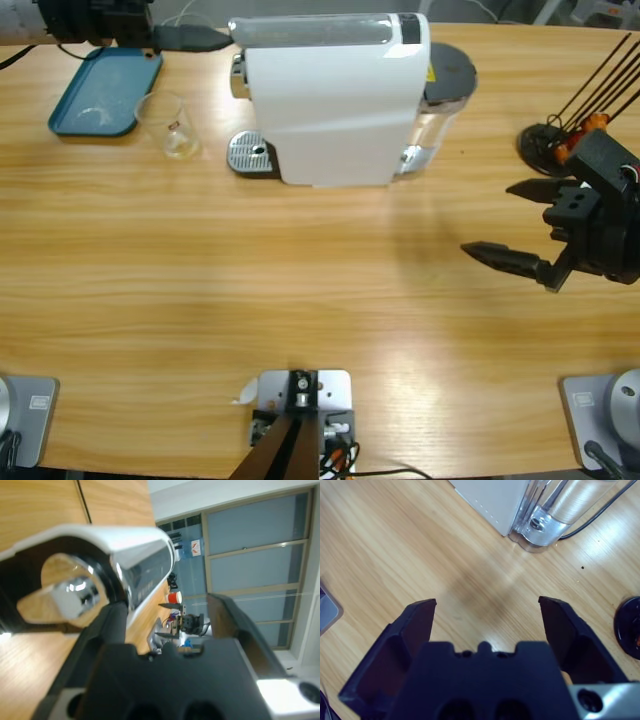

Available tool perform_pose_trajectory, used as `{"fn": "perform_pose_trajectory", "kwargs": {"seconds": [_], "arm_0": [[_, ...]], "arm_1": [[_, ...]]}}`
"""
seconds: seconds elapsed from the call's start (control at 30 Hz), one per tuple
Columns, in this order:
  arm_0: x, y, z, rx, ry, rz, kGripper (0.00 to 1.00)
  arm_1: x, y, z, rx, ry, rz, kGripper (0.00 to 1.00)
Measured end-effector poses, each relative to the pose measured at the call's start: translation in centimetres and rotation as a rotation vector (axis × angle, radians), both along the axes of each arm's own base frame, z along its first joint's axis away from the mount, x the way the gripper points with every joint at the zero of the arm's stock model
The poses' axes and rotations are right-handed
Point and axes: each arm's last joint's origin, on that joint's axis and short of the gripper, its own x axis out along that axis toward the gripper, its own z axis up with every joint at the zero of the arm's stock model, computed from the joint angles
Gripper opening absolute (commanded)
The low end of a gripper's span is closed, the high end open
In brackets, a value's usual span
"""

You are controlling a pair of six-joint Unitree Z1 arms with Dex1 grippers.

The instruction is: Pour coffee

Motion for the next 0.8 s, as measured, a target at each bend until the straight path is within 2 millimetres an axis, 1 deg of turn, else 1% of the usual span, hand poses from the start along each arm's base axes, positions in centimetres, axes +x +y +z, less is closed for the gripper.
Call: {"fn": "perform_pose_trajectory", "kwargs": {"seconds": [0.07, 0.1, 0.13, 0.2, 0.23, 0.27, 0.4, 0.53, 0.67, 0.8], "arm_0": [[0.6, -0.2, -0.5, -0.016, 0.0, 0.004, 0.605], [0.9, -0.3, -0.7, -0.025, -0.001, 0.004, 0.571], [1.1, -0.4, -0.9, -0.033, 0.001, 0.003, 0.415], [1.5, -0.5, -1.4, -0.046, -0.002, 0.001, 0.135], [1.6, -0.6, -1.5, -0.05, -0.003, 0.002, 0.015], [1.7, -0.6, -1.7, -0.054, -0.004, 0.003, 0.0], [1.6, -0.5, -2.3, -0.069, -0.004, 0.007, 0.0], [1.0, -0.3, -3.1, -0.075, 0.015, 0.012, 0.0], [0.1, 0.0, -3.9, -0.076, 0.026, 0.005, 0.0], [-0.4, 0.3, -4.4, -0.081, 0.024, 0.003, 0.0]], "arm_1": [[0.0, 0.0, 0.0, 0.0, 0.0, 0.0, 0.89], [0.0, 0.0, 0.0, 0.0, 0.0, 0.0, 0.89], [0.0, 0.0, 0.0, 0.0, 0.0, 0.0, 0.89], [0.0, 0.0, 0.0, 0.0, 0.0, 0.0, 0.89], [0.0, 0.0, 0.0, 0.0, 0.0, 0.0, 0.89], [0.0, 0.0, 0.0, 0.0, 0.0, 0.0, 0.89], [0.0, 0.0, 0.0, 0.0, 0.0, 0.0, 0.884], [0.0, 0.0, 0.0, 0.0, 0.0, 0.0, 0.87], [0.0, 0.0, 0.0, 0.0, 0.0, 0.0, 0.809], [0.0, 0.0, 0.0, 0.0, 0.0, 0.0, 0.803]]}}
